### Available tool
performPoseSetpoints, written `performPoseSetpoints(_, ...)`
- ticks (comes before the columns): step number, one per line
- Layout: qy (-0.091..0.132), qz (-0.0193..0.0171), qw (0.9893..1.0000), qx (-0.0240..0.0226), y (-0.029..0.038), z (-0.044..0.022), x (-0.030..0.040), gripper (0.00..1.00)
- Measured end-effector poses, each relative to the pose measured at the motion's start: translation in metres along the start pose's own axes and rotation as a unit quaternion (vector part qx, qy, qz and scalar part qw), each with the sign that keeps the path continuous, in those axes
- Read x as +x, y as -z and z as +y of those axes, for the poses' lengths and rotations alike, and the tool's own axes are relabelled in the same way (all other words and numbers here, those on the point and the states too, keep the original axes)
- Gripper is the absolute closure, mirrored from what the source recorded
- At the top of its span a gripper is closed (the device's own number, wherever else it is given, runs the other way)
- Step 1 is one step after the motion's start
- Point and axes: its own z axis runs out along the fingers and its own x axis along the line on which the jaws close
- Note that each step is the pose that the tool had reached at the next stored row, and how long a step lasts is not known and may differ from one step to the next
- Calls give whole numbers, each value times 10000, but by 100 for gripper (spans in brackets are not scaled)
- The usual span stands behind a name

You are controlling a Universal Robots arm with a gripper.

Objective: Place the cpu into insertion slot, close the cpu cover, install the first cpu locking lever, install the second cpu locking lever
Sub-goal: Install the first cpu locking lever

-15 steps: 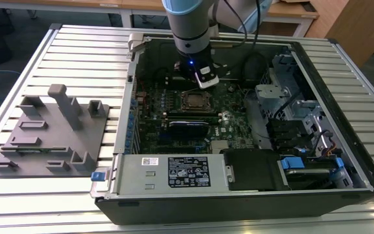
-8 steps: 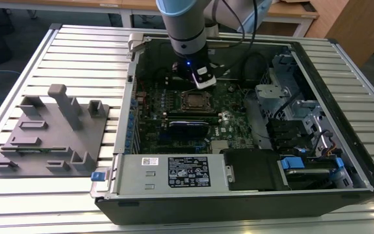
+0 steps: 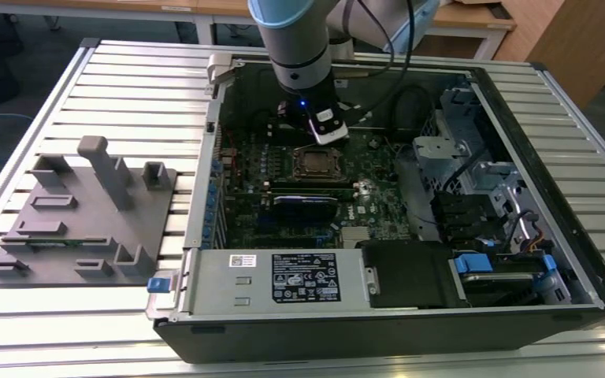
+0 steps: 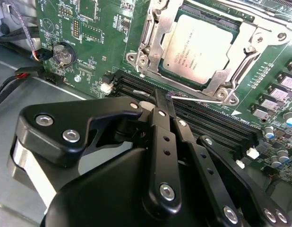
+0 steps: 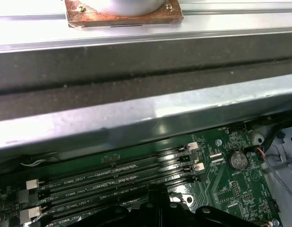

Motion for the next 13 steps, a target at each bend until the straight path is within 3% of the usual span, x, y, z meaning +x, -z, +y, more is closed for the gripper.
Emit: performPoseSetpoints(13,-1,-26,10000,-41,8,-44,93,90)
